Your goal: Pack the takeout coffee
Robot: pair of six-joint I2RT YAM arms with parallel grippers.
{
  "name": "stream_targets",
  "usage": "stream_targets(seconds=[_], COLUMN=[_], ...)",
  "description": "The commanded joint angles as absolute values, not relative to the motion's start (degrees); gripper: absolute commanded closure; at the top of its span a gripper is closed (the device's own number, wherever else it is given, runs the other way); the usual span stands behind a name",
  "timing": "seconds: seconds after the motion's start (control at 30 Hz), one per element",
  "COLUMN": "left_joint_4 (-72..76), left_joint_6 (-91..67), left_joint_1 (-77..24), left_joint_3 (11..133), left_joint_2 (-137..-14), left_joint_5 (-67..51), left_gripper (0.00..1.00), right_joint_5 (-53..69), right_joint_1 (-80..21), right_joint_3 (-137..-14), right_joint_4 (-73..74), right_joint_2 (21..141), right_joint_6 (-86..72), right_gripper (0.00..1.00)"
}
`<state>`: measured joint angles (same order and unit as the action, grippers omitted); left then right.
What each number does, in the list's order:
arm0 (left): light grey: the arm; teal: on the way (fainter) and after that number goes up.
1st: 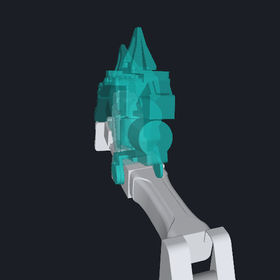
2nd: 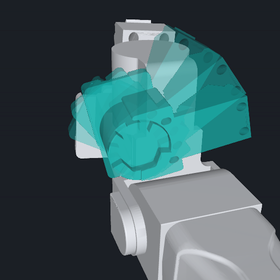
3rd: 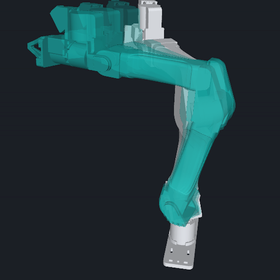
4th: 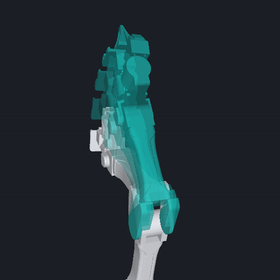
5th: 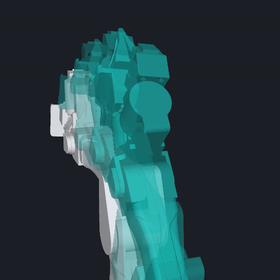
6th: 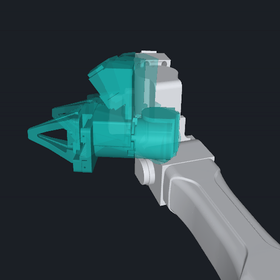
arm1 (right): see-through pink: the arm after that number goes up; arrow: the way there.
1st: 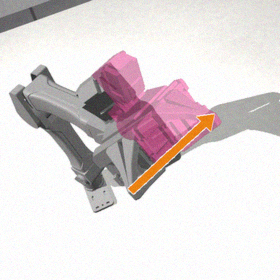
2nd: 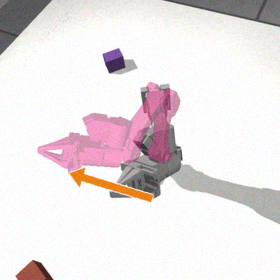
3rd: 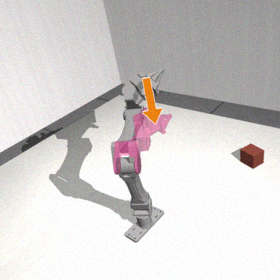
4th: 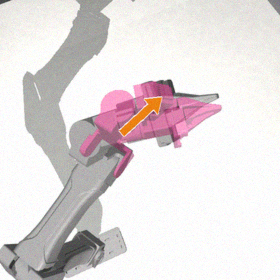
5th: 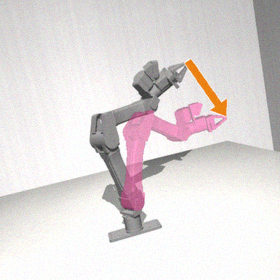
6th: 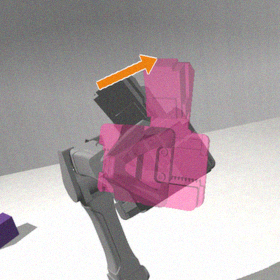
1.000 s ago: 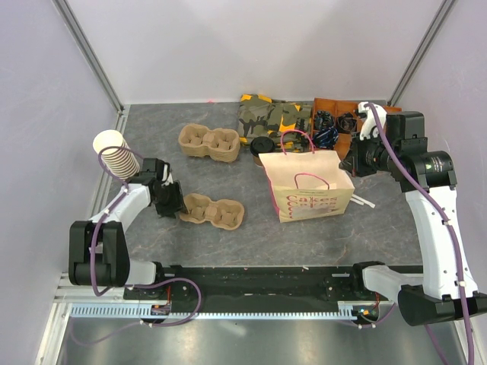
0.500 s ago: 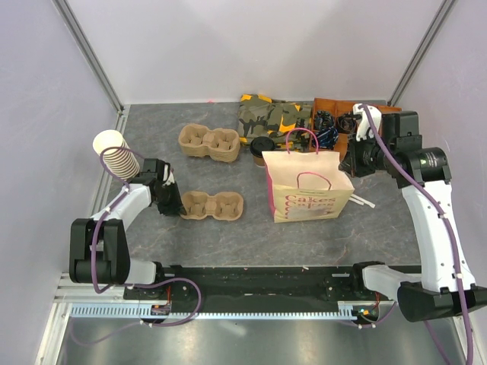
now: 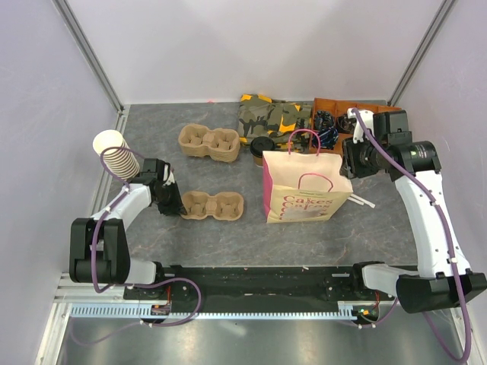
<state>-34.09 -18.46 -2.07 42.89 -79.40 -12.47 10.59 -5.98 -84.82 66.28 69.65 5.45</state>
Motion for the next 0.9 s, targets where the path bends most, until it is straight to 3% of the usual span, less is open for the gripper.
stream_targets(seconds=[0.0, 0.07, 0.13, 0.2, 0.4, 0.5, 0.53, 0.63, 0.87], left_joint_4=[-33.1, -33.0, -33.0, -33.0, -33.1, -34.6, -34.9, -35.0, -34.4], left_joint_6=[-20.1, -20.2, -20.0, -19.3, -16.2, -14.9, -14.9, -14.6, -13.1], left_joint_1=[-1.9, -1.9, -1.9, -1.9, -1.9, -1.9, -1.9, -1.9, -1.9], left_joint_3=[43.4, 43.2, 43.1, 43.2, 44.4, 46.2, 46.6, 47.6, 48.6], left_joint_2=[-79.2, -78.9, -78.2, -77.3, -74.4, -77.1, -78.6, -79.4, -80.2], left_joint_5=[-13.4, -13.4, -13.4, -13.4, -14.6, -13.8, -13.3, -12.7, -14.1], left_gripper=[0.98, 0.98, 0.98, 0.98, 0.98, 0.77, 0.62, 0.42, 0.39], right_joint_5=[10.0, 11.2, 12.1, 12.0, 13.6, 15.4, 15.6, 16.0, 17.0], right_joint_1=[-5.8, -5.8, -5.9, -5.9, -5.8, -5.8, -5.8, -5.9, -5.8], right_joint_3=[-83.1, -82.6, -82.4, -82.7, -86.0, -85.6, -85.4, -85.5, -85.0], right_joint_4=[67.7, 67.8, 67.8, 67.8, 67.8, 67.9, 67.9, 67.9, 68.0], right_joint_2=[68.1, 67.9, 67.6, 67.8, 68.9, 69.2, 69.1, 69.1, 68.7], right_joint_6=[5.1, 4.8, 5.0, 5.7, 7.9, 8.3, 8.3, 8.5, 9.1], right_gripper=[0.60, 0.63, 0.85, 1.00, 1.00, 1.00, 1.00, 1.00, 1.00])
